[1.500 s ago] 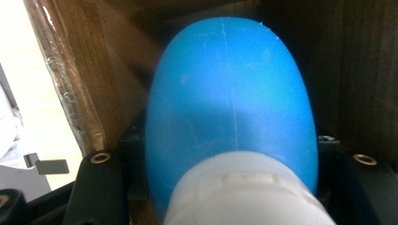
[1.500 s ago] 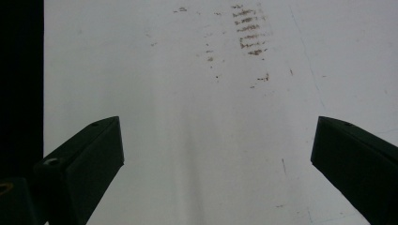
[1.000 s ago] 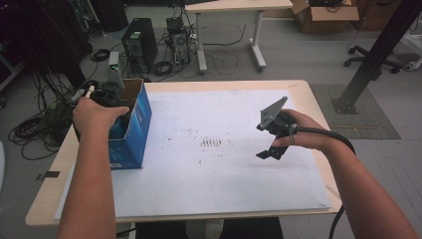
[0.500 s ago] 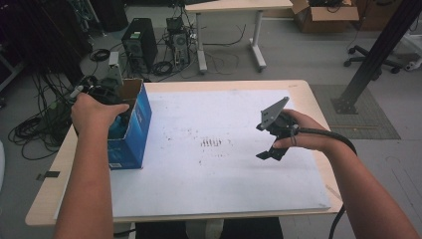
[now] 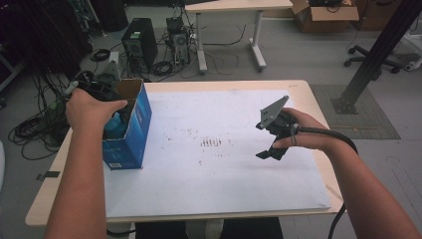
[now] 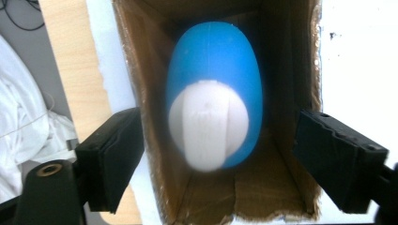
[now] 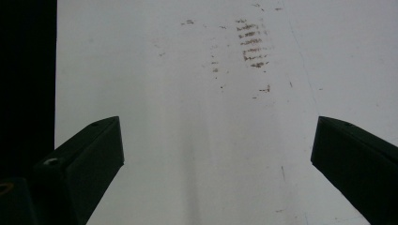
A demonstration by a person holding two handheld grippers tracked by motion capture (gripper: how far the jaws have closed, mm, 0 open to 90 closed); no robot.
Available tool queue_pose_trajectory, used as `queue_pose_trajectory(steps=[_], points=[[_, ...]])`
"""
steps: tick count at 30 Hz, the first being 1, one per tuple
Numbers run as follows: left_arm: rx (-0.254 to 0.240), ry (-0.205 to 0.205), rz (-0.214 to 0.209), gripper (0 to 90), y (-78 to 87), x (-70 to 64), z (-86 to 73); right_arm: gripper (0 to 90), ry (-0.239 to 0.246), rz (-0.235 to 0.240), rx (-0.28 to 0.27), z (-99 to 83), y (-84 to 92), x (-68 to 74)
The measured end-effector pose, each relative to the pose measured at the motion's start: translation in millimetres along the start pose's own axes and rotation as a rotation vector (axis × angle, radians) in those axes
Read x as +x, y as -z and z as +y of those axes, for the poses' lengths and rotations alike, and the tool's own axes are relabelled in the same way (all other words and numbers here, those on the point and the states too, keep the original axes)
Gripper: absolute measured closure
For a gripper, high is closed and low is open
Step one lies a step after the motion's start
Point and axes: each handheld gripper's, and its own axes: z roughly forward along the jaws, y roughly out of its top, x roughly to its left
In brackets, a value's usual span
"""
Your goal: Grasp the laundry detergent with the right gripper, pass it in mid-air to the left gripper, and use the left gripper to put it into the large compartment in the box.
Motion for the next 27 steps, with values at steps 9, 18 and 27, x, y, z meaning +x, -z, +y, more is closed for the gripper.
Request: queue_pose_trajectory(steps=[9, 18, 27], points=[[-0.007, -0.038, 0.005, 13.6, 16.1, -12.8, 1.2, 2.8, 0.008, -0.004, -0.001, 2.9, 3.8, 3.0], [-0.040, -0.139, -0.066, 4.4, 38.8, -35.6, 3.5, 2.8, 0.010, -0.010, -0.005, 3.0, 6.2, 5.9], [-0.086, -0.279, -0.187, 4.8, 49.8, -51.4, 3.7, 2.8, 0.019, -0.014, -0.013, 1.3, 9.9, 11.1]])
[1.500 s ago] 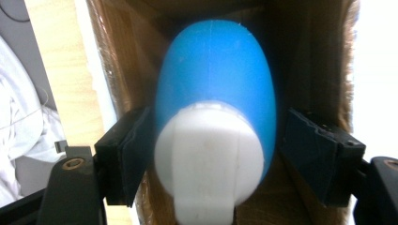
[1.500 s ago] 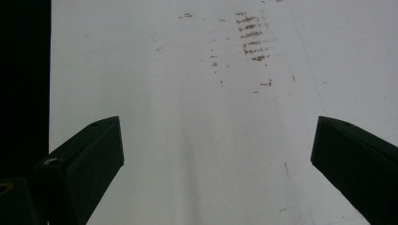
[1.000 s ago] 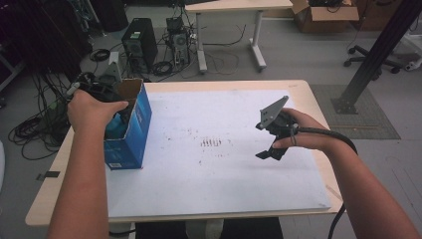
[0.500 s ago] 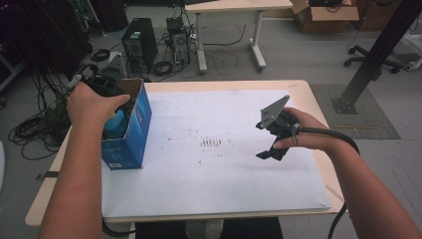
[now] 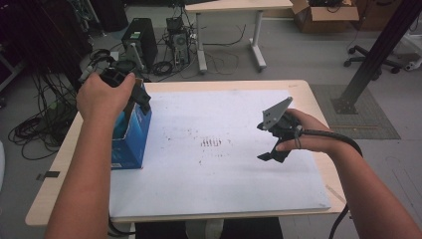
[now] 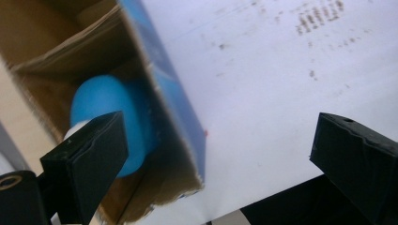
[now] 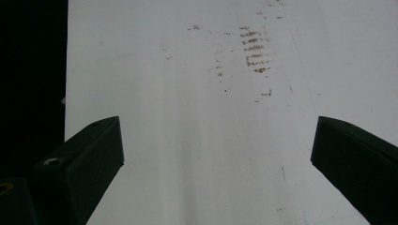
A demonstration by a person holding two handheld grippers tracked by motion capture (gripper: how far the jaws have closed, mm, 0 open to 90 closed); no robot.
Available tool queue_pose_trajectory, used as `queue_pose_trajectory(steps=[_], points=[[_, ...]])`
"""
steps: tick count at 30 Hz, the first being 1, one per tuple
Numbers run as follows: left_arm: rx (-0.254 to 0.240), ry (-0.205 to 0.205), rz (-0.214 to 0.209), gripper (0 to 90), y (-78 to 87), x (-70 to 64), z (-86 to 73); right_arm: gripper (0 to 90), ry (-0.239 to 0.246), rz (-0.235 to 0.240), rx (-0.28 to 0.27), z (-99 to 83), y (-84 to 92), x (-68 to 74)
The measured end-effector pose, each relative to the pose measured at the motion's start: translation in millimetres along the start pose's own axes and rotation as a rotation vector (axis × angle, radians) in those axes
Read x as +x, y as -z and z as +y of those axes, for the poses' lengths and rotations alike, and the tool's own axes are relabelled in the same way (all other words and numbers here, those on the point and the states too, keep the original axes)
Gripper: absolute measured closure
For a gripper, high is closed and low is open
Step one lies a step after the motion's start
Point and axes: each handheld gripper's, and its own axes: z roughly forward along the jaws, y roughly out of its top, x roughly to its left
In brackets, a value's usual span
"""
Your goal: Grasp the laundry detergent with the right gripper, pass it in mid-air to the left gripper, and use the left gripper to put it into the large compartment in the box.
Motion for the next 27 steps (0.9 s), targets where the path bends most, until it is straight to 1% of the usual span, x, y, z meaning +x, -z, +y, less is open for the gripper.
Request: queue_pose_trajectory(steps=[2, 4, 8, 9, 10, 11, 12, 13, 15, 16, 17, 19, 23, 24, 26, 27], points=[[0.013, -0.031, 0.011, 4.8, -0.8, -5.3, 2.2, 2.8, 0.002, -0.002, 0.001, -0.9, 1.1, 0.1], [0.013, -0.066, 0.010, 5.1, -0.3, -10.2, 4.0, 2.8, -0.002, -0.004, 0.001, -2.0, 2.2, 0.6], [0.019, -0.155, 0.029, 5.0, 1.3, -22.8, 9.4, 2.9, -0.001, -0.006, 0.001, -3.8, 3.8, 0.7], [0.025, -0.180, 0.026, 4.7, 1.0, -25.2, 11.0, 2.9, -0.001, -0.006, 0.003, -4.2, 4.2, 0.7], [0.032, -0.221, 0.023, 4.8, 1.3, -29.5, 12.6, 2.9, -0.001, -0.006, 0.004, -4.4, 4.5, 0.6], [0.027, -0.237, 0.033, 6.0, 2.4, -32.2, 13.4, 2.8, 0.000, -0.007, 0.004, -4.6, 4.8, 0.5], [0.028, -0.261, 0.043, 5.1, 2.8, -35.1, 14.5, 2.9, 0.000, -0.007, 0.004, -4.7, 5.0, 0.5], [0.026, -0.273, 0.044, 4.3, 2.9, -36.6, 15.2, 2.8, -0.002, -0.006, 0.004, -4.8, 5.2, 0.6], [0.028, -0.312, 0.016, 5.2, 4.0, -40.1, 17.1, 2.9, -0.002, -0.007, 0.004, -5.0, 5.2, 0.4], [0.024, -0.347, -0.001, 5.1, 5.0, -42.0, 17.9, 2.8, 0.000, -0.007, 0.007, -5.0, 5.2, 0.4], [0.035, -0.387, -0.033, 4.9, 5.8, -44.6, 18.9, 2.9, 0.005, -0.008, 0.009, -5.0, 5.3, 0.3], [0.044, -0.434, -0.053, 5.2, 7.1, -48.5, 20.6, 2.8, 0.012, -0.007, 0.011, -5.0, 5.2, 0.5], [0.053, -0.518, -0.055, 5.0, 9.4, -57.0, 25.5, 2.8, 0.005, -0.004, 0.028, -4.6, 4.7, 0.0], [0.064, -0.553, -0.061, 4.7, 9.3, -59.6, 26.7, 2.8, 0.005, -0.008, 0.033, -4.1, 5.0, 0.0], [0.069, -0.622, -0.056, 5.2, 10.2, -65.7, 28.8, 2.8, 0.013, -0.016, 0.032, -2.4, 6.4, 1.1], [0.071, -0.643, -0.059, 5.0, 11.2, -68.4, 29.5, 2.8, 0.015, -0.012, 0.030, -1.5, 7.3, 1.5]])
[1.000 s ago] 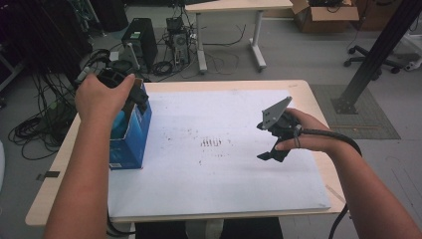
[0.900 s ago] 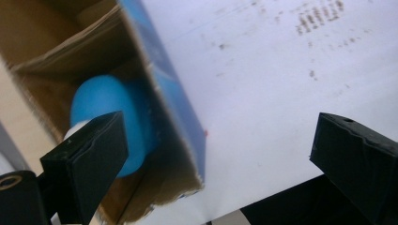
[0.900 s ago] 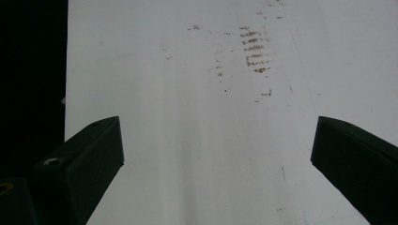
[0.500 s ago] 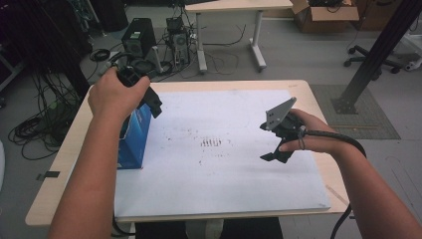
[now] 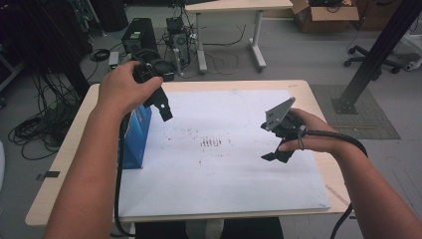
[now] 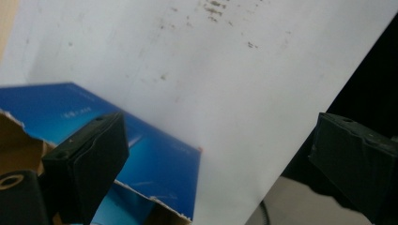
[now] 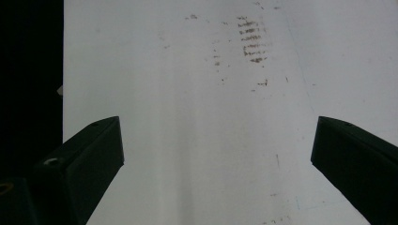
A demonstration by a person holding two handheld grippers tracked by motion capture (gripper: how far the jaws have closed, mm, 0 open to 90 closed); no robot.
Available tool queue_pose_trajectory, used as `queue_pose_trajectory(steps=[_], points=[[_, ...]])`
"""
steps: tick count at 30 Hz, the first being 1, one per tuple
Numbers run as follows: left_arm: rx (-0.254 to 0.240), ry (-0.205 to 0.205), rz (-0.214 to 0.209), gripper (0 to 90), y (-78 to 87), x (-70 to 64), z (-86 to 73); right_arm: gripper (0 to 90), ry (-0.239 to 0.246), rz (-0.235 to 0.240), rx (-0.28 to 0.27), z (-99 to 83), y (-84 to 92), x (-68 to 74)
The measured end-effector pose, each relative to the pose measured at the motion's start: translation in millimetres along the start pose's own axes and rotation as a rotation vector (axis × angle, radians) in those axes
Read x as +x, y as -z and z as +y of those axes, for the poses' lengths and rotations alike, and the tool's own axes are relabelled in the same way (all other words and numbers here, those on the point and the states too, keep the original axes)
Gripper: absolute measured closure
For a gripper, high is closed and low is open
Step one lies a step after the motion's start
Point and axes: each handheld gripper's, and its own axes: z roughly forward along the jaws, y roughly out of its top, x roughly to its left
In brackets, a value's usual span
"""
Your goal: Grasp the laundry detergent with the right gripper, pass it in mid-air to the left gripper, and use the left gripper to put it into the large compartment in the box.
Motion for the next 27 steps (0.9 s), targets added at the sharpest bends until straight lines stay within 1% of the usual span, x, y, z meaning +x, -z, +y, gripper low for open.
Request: queue_pose_trajectory(steps=[1, 3, 6, 8, 9, 10, 13, 14, 16, 18, 21, 26, 27], points=[[-0.003, -0.025, -0.005, 5.0, 1.7, -1.2, 2.1, 2.8, -0.002, -0.001, 0.001, 0.7, 0.2, 0.6], [-0.007, -0.058, -0.009, 4.9, 3.3, -2.9, 4.4, 2.8, -0.003, 0.001, 0.011, 1.9, -0.5, 0.5], [0.007, -0.117, -0.022, 5.0, 3.0, -6.0, 7.7, 2.8, -0.001, 0.004, 0.029, 4.9, -3.2, -1.2], [0.021, -0.175, -0.036, 4.9, 1.7, -9.0, 10.2, 2.8, 0.003, 0.010, 0.034, 7.4, -4.7, -3.0], [0.027, -0.197, -0.047, 4.9, 1.3, -10.3, 10.6, 2.8, 0.007, 0.011, 0.036, 8.7, -5.3, -3.9], [0.034, -0.235, -0.069, 4.9, 0.2, -12.8, 11.5, 2.8, 0.008, 0.014, 0.042, 9.7, -5.4, -4.5], [0.054, -0.306, -0.066, 4.8, -3.3, -17.8, 14.5, 2.8, 0.017, 0.022, 0.048, 12.7, -7.4, -7.0], [0.069, -0.338, -0.063, 5.0, -5.0, -19.8, 16.1, 2.8, 0.019, 0.025, 0.051, 13.4, -8.6, -8.1], [0.078, -0.371, -0.059, 5.0, -7.7, -22.1, 18.2, 2.8, 0.021, 0.029, 0.063, 14.8, -10.4, -10.3], [0.086, -0.393, -0.068, 5.0, -10.2, -22.8, 20.6, 2.9, 0.024, 0.033, 0.070, 16.1, -12.4, -12.9], [0.105, -0.396, -0.064, 5.2, -14.4, -21.9, 24.7, 2.9, 0.016, 0.037, 0.089, 18.1, -13.9, -16.1], [0.107, -0.407, -0.061, 5.1, -18.0, -21.6, 27.7, 2.9, 0.011, 0.039, 0.090, 19.0, -15.9, -20.9], [0.110, -0.415, -0.060, 5.1, -18.7, -21.6, 28.2, 2.9, 0.012, 0.041, 0.092, 19.1, -16.3, -21.5]])
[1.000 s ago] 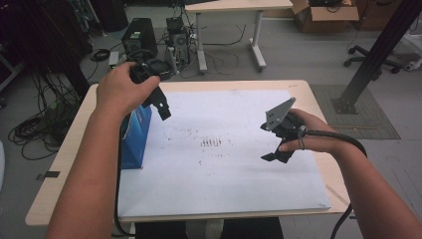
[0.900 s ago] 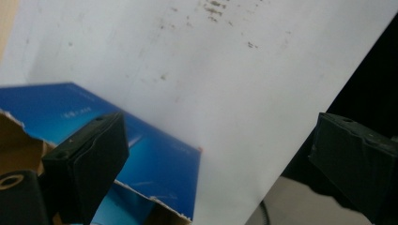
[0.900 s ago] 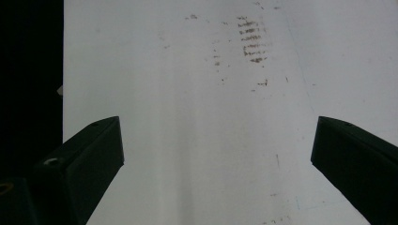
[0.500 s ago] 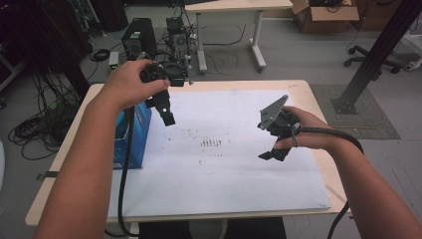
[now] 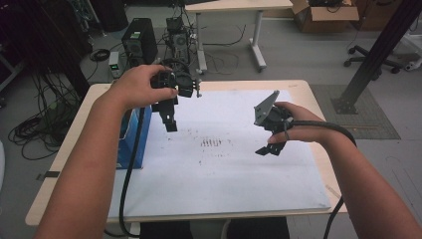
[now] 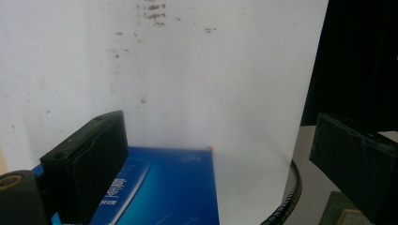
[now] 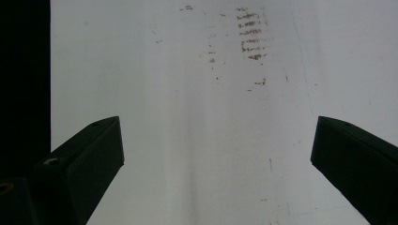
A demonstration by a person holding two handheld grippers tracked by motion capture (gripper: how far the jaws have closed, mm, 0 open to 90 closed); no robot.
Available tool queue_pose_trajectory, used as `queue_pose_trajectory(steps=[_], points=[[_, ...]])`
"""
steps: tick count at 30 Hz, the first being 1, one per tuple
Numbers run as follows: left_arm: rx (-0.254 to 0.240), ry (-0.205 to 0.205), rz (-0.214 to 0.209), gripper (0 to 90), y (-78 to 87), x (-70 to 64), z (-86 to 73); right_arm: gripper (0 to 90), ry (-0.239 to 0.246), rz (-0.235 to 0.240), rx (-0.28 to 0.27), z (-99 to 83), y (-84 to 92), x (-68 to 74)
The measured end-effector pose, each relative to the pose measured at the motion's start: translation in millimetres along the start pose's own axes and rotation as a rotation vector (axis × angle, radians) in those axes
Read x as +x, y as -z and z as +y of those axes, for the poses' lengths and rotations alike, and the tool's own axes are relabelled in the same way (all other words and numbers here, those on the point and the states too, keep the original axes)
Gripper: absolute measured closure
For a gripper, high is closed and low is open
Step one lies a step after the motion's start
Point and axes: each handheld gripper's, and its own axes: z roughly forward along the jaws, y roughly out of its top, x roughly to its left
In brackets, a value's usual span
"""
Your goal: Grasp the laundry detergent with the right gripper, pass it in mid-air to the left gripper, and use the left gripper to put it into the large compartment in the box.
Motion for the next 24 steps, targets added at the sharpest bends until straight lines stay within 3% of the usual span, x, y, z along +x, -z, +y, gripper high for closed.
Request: queue_pose_trajectory(steps=[10, 24], points=[[0.009, 0.007, -0.015, 5.1, -5.0, 2.9, -0.6, 3.0, 0.001, 0.008, 0.013, 1.6, -3.1, -4.4], [0.001, 0.011, -0.017, 5.1, -7.7, -1.4, -2.2, 3.0, 0.002, 0.004, 0.012, 4.9, -5.0, -0.3]])
